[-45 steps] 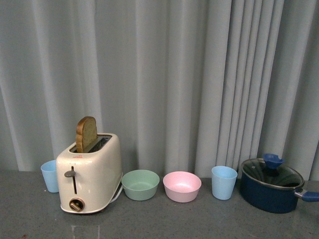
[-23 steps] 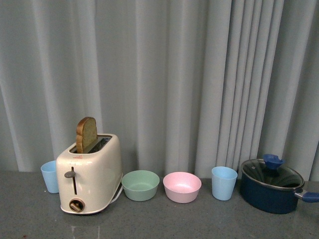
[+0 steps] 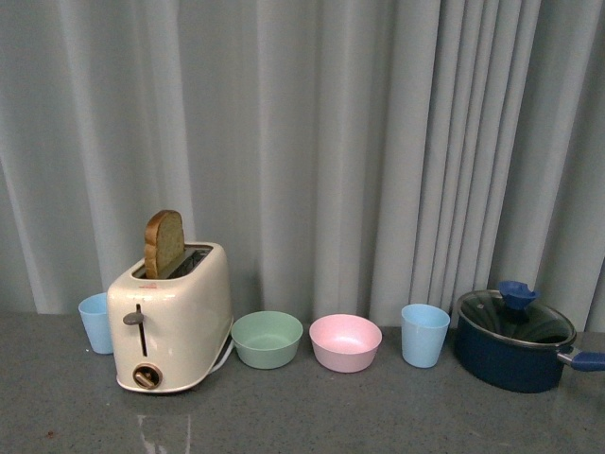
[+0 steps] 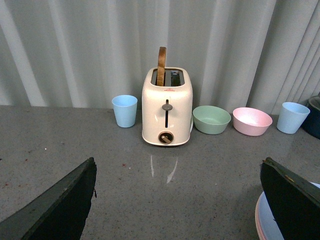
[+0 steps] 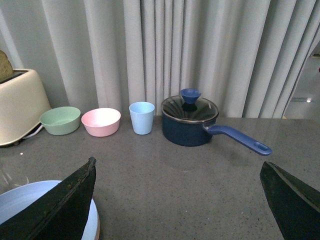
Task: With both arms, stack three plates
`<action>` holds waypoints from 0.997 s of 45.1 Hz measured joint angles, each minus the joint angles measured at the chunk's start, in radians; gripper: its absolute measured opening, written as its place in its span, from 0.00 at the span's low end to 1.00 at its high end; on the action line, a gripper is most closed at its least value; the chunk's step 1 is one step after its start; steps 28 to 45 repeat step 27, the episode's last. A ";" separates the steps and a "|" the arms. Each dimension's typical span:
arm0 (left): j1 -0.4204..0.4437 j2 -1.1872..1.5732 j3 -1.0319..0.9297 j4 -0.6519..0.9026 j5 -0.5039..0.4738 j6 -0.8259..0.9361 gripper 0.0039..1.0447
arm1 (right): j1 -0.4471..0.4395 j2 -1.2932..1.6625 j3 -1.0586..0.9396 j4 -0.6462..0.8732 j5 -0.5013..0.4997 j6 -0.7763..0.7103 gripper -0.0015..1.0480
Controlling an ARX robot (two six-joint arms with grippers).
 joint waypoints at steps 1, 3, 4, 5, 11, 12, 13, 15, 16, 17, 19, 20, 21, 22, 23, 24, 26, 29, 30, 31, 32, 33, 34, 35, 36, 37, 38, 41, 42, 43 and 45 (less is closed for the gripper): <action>0.000 0.000 0.000 0.000 0.000 0.000 0.94 | 0.000 0.000 0.000 0.000 0.000 0.000 0.93; 0.000 0.000 0.000 0.000 0.000 0.000 0.94 | 0.000 0.000 0.000 0.000 0.000 0.000 0.93; 0.000 0.000 0.000 0.000 0.000 0.000 0.94 | 0.000 0.000 0.000 0.000 0.000 0.000 0.93; 0.000 0.000 0.000 0.000 0.000 0.000 0.94 | 0.000 0.000 0.000 0.000 0.000 0.000 0.93; 0.000 0.000 0.000 0.000 0.000 0.000 0.94 | 0.000 0.000 0.000 0.000 0.000 0.000 0.93; 0.000 0.000 0.000 0.000 0.000 0.000 0.94 | 0.000 0.000 0.000 0.000 0.000 0.000 0.93; 0.000 0.000 0.000 0.000 0.000 0.000 0.94 | 0.000 0.000 0.000 0.000 0.000 0.000 0.93; 0.000 0.000 0.000 0.000 0.000 0.000 0.94 | 0.000 0.000 0.000 0.000 0.000 0.000 0.93; 0.000 0.000 0.000 0.000 0.000 0.000 0.94 | 0.000 0.000 0.000 0.000 0.000 0.000 0.93; 0.000 0.000 0.000 0.000 0.000 0.000 0.94 | 0.000 0.000 0.000 0.000 0.000 0.000 0.93; 0.000 0.000 0.000 0.000 0.000 0.000 0.94 | 0.000 0.000 0.000 0.000 0.000 0.000 0.93; 0.000 0.000 0.000 0.000 0.000 0.000 0.94 | 0.000 0.000 0.000 0.000 0.000 0.000 0.93; 0.000 0.000 0.000 0.000 0.000 0.000 0.94 | 0.000 0.000 0.000 0.000 0.000 0.000 0.93; 0.000 0.000 0.000 0.000 0.000 0.000 0.94 | 0.000 0.000 0.000 0.000 0.000 0.000 0.93; 0.000 0.000 0.000 0.000 0.000 0.000 0.94 | 0.000 0.000 0.000 0.000 0.000 0.000 0.93; 0.000 0.000 0.000 0.000 0.000 0.000 0.94 | 0.000 0.000 0.000 0.000 0.000 0.000 0.93; 0.000 0.000 0.000 0.000 0.000 0.000 0.94 | 0.000 0.000 0.000 0.000 0.000 0.000 0.93; 0.000 0.000 0.000 0.000 0.000 0.000 0.94 | 0.000 0.000 0.000 0.000 0.000 0.000 0.93; 0.000 0.000 0.000 0.000 0.000 0.000 0.94 | 0.000 0.000 0.000 0.000 0.000 0.000 0.93; 0.000 0.000 0.000 0.000 0.000 0.000 0.94 | 0.000 0.000 0.000 0.000 0.000 0.000 0.93; 0.000 0.000 0.000 0.000 0.000 0.000 0.94 | 0.000 0.000 0.000 0.000 0.000 0.000 0.93; 0.000 0.000 0.000 0.000 0.000 0.000 0.94 | 0.000 0.000 0.000 0.000 0.000 0.000 0.93; 0.000 0.000 0.000 0.000 0.000 0.000 0.94 | 0.000 0.000 0.000 0.000 0.000 0.000 0.93; 0.000 0.000 0.000 0.000 0.000 0.000 0.94 | 0.000 0.000 0.000 0.000 0.000 0.000 0.93; 0.000 0.000 0.000 0.000 0.000 0.000 0.94 | 0.000 0.000 0.000 0.000 0.000 0.000 0.93; 0.000 0.000 0.000 0.000 0.000 0.000 0.94 | 0.000 0.000 0.000 0.000 0.000 0.000 0.93; 0.000 0.000 0.000 0.000 0.000 0.000 0.94 | 0.000 0.000 0.000 0.000 0.000 0.000 0.93; 0.000 0.000 0.000 0.000 0.000 0.000 0.94 | 0.000 0.000 0.000 0.000 0.000 0.000 0.93; 0.000 0.000 0.000 0.000 0.000 0.000 0.94 | 0.000 0.000 0.000 0.000 0.000 0.000 0.93; 0.000 0.000 0.000 0.000 0.000 0.000 0.94 | 0.000 0.000 0.000 0.000 0.000 0.000 0.93; 0.000 0.000 0.000 0.000 0.000 0.000 0.94 | 0.000 0.000 0.000 0.000 0.000 0.000 0.93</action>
